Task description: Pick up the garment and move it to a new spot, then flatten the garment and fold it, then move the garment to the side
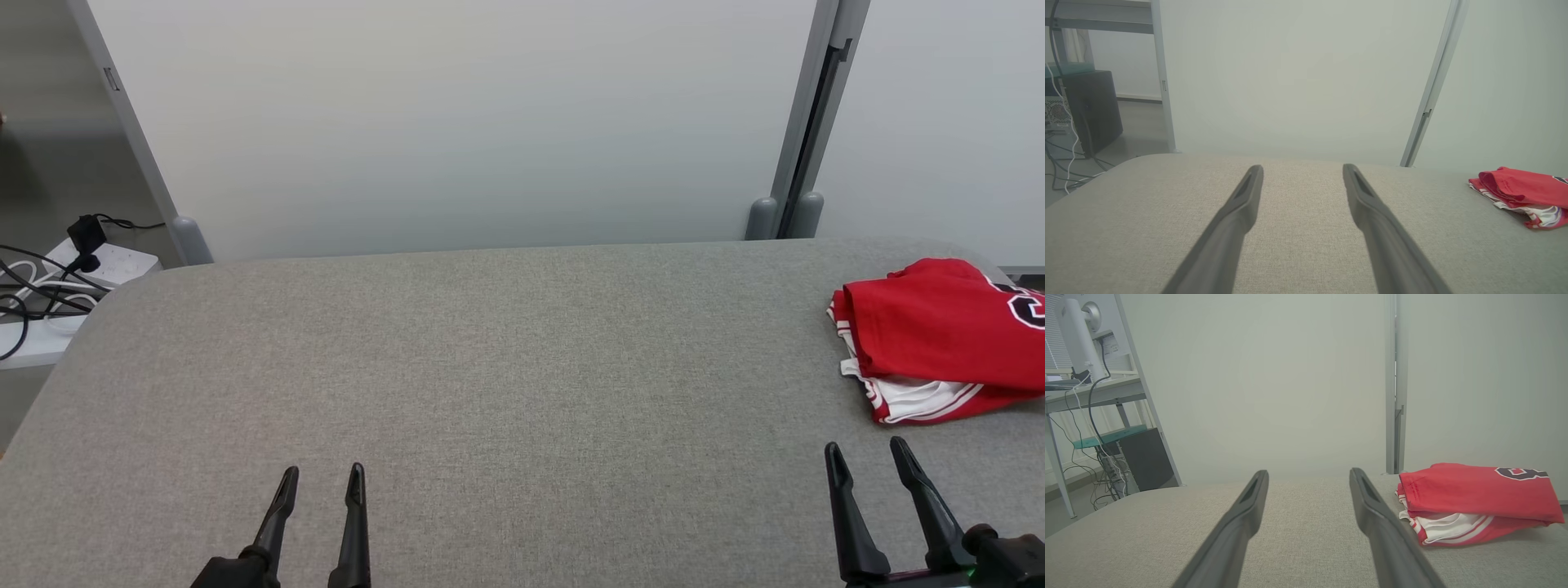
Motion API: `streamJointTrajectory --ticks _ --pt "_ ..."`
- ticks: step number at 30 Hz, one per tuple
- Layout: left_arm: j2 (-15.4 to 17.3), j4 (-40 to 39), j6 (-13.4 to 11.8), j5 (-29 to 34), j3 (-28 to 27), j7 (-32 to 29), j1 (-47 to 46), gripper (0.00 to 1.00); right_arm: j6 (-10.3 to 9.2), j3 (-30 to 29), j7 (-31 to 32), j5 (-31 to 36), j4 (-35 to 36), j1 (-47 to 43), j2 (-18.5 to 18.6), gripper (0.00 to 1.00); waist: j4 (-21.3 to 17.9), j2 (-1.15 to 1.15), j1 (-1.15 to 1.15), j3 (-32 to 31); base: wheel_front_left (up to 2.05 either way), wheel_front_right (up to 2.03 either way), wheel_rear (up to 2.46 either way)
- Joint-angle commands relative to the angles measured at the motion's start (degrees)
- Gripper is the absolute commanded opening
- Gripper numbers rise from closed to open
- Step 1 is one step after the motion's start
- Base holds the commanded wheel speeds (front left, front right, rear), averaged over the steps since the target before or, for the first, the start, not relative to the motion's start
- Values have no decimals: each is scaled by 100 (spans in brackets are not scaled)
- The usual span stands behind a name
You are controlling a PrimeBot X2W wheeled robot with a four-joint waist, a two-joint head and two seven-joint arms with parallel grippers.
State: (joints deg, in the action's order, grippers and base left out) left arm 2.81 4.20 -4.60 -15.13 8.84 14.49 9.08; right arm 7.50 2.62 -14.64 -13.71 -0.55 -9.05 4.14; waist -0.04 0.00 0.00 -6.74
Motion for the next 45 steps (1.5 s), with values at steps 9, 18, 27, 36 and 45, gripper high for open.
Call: streamJointTrajectory --ticks 9,18,27,36,45 --pt "7 -91 25 109 -195 51 -209 100 -1 196 -36 -58 74 60 64 100 20 0 0 -41 0 0 0" --pt "7 -49 60 117 -194 51 -210 100 -1 195 -36 -69 41 55 62 100 76 0 0 -79 0 0 0" --pt "-20 357 85 -116 -34 -83 70 0 0 83 47 -226 -350 -124 -51 0 76 0 2 -68 0 0 0" --pt "-6 401 169 -692 -133 -222 -44 0 0 32 184 -813 -420 -4 -38 0 69 0 1 -8 0 0 0" --pt "4 452 243 -1200 -221 -346 -154 0 0 -17 306 -1328 -487 107 -30 0 65 0 0 42 0 0 0"
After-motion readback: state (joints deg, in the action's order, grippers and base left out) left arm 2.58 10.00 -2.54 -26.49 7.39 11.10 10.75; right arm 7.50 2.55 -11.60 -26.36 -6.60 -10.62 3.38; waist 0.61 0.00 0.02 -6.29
